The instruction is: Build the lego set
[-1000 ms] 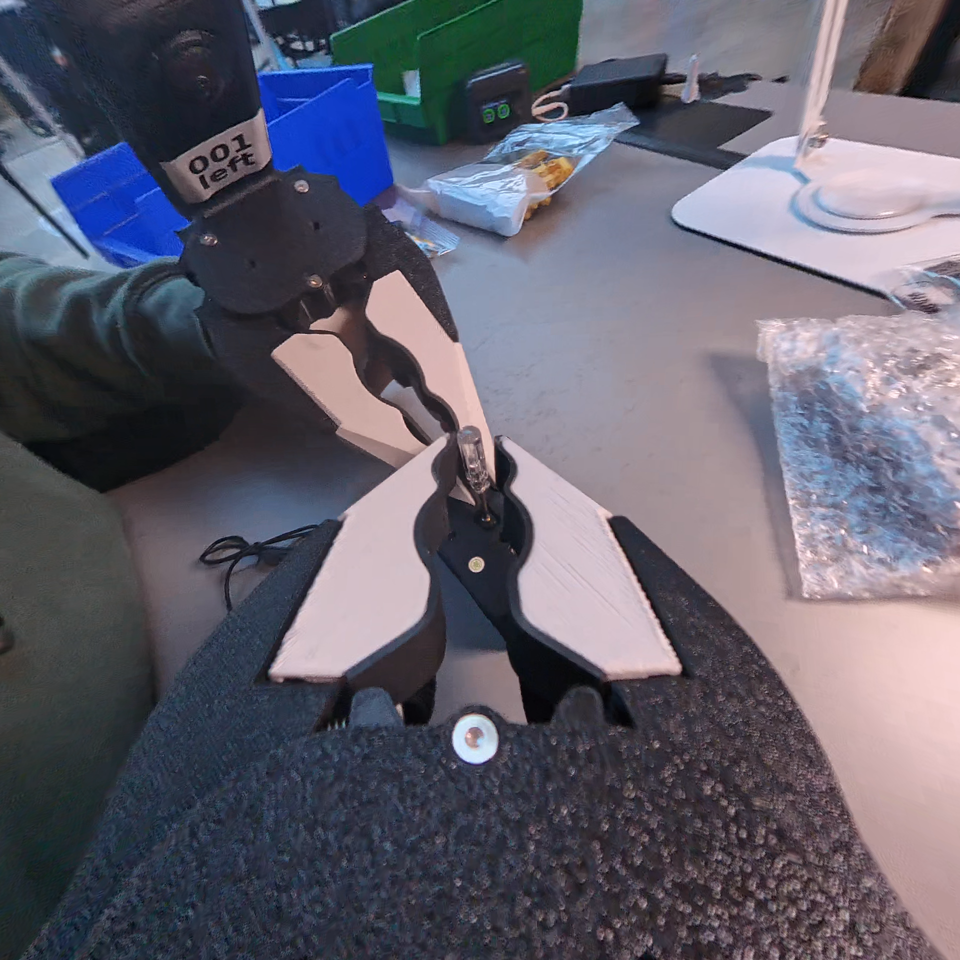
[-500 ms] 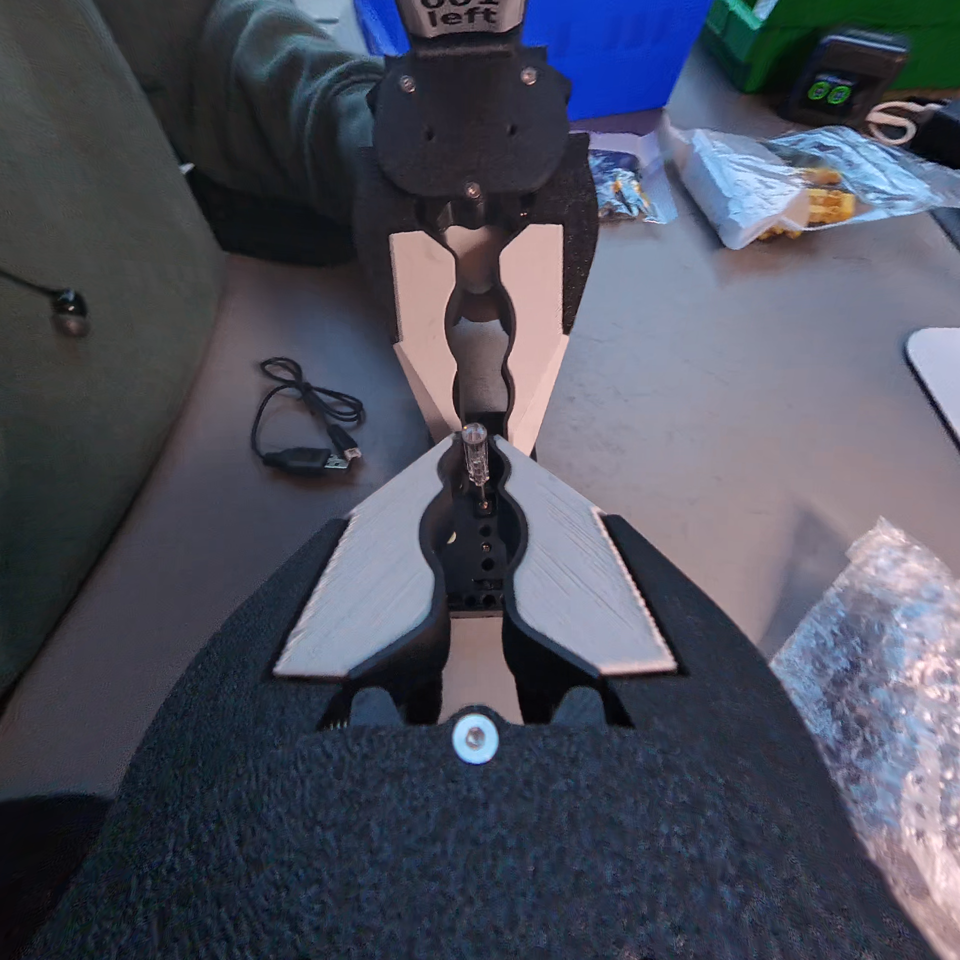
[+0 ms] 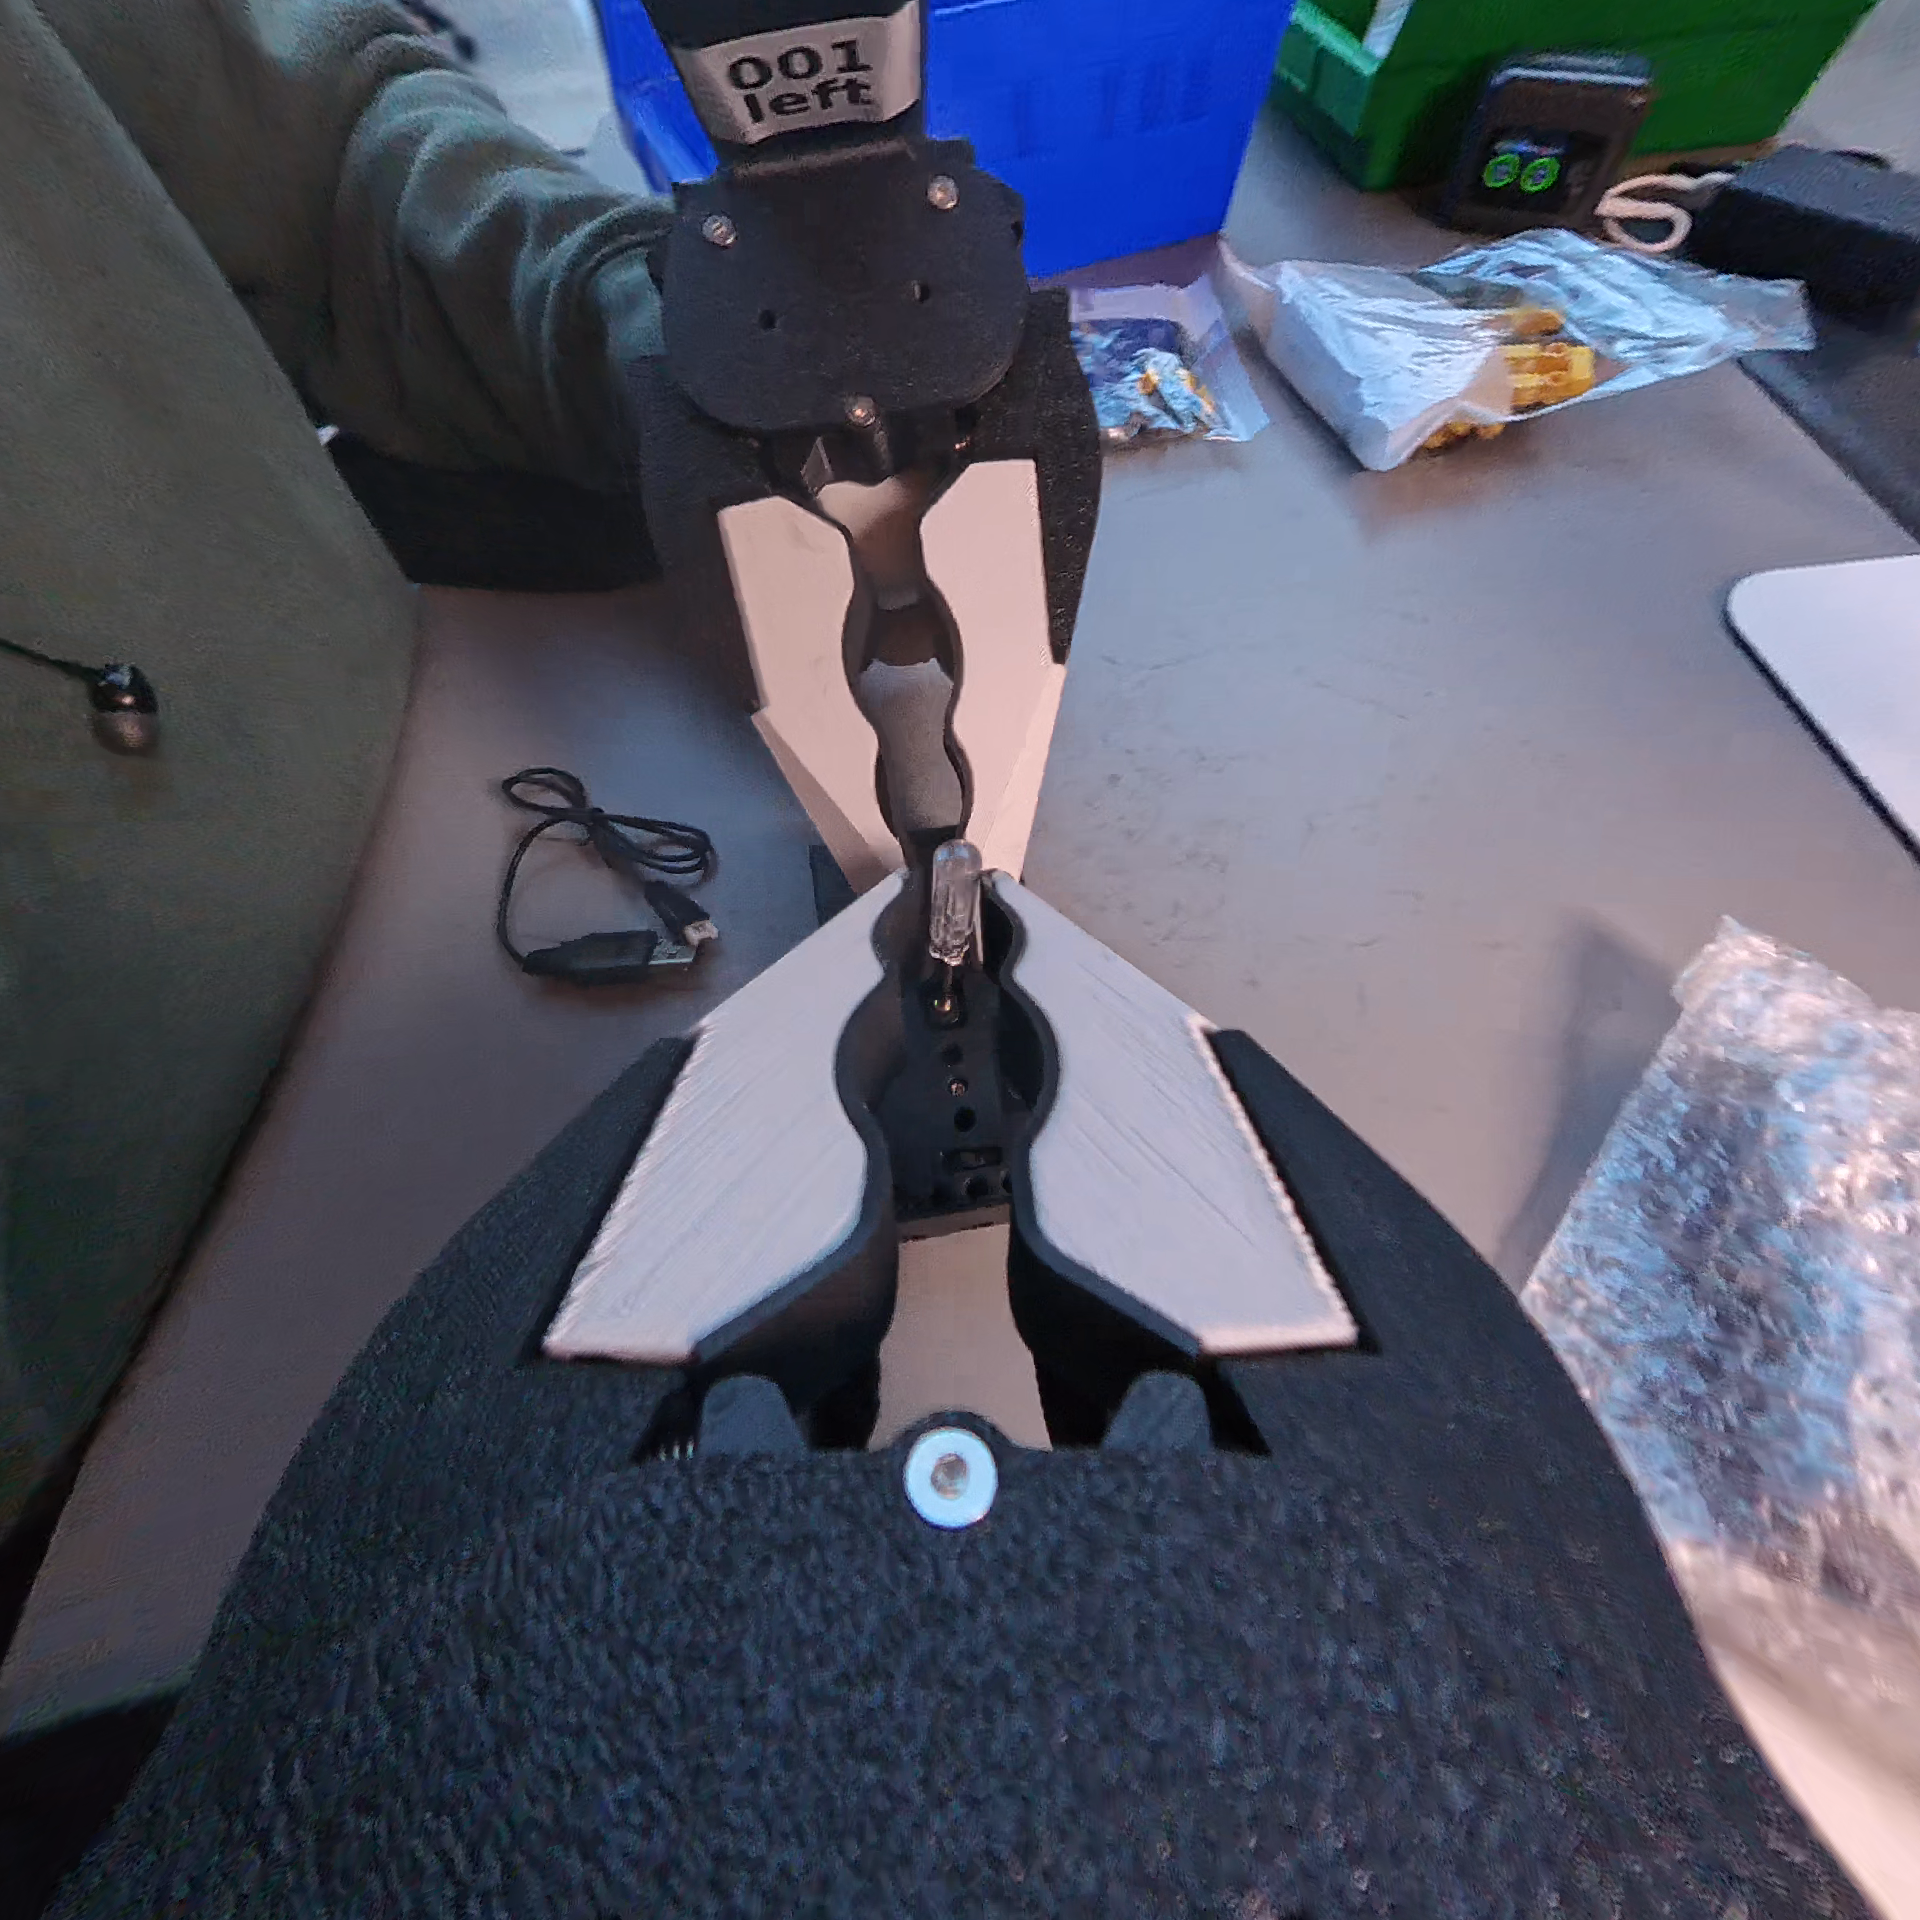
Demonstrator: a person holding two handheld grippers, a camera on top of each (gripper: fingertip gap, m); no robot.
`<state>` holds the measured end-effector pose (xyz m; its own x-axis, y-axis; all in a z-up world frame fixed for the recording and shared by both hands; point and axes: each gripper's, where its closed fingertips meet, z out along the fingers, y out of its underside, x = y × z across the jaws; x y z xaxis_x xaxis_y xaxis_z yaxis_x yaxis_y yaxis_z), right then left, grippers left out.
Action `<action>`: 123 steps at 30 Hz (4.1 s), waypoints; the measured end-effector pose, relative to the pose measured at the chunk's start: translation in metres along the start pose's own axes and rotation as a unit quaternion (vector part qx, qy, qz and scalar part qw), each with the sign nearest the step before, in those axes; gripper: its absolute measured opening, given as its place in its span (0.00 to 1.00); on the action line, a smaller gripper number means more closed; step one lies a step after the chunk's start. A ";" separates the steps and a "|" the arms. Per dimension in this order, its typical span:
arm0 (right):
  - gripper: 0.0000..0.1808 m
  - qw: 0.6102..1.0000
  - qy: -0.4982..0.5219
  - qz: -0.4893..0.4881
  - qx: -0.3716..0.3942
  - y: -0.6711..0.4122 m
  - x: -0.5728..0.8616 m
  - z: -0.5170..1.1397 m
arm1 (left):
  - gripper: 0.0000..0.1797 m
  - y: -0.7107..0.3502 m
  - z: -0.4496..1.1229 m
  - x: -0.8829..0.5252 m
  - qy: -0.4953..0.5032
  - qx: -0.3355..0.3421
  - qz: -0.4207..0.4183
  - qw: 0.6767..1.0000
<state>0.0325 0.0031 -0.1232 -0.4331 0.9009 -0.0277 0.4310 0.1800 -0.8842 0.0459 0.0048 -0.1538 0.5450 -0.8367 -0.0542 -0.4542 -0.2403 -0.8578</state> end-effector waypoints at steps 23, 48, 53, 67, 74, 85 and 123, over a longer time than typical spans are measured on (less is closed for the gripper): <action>0.03 0.999 0.020 -0.039 0.012 0.000 -0.009 -0.004 | 0.33 -0.004 -0.004 0.001 -0.033 -0.023 0.035 0.999; 0.04 0.983 -0.122 -0.115 -0.073 0.010 -0.015 -0.011 | 0.40 0.007 0.002 0.009 -0.026 -0.063 0.051 0.996; 0.04 0.980 -0.134 -0.123 -0.087 0.008 -0.013 -0.008 | 0.29 0.005 0.005 0.012 -0.021 -0.052 0.047 0.997; 0.04 0.986 -0.104 -0.115 -0.060 0.007 -0.016 -0.005 | 0.03 0.003 0.009 0.007 -0.043 -0.043 0.049 0.997; 0.04 0.989 -0.092 -0.103 -0.048 0.007 -0.015 -0.006 | 0.03 0.002 0.010 0.006 -0.045 -0.039 0.049 0.997; 0.09 0.996 0.071 0.050 0.035 -0.006 -0.003 -0.009 | 0.03 0.002 0.009 0.003 -0.052 -0.031 0.040 0.997; 0.04 0.979 -0.141 -0.086 -0.116 -0.014 0.003 0.029 | 0.04 0.015 -0.021 -0.013 0.030 0.001 -0.019 0.999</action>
<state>0.0025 -0.0077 -0.1246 -0.7022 0.7107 -0.0433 0.4868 0.4348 -0.7576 0.0174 0.0013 -0.1548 0.5187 -0.8549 0.0101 -0.4327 -0.2727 -0.8593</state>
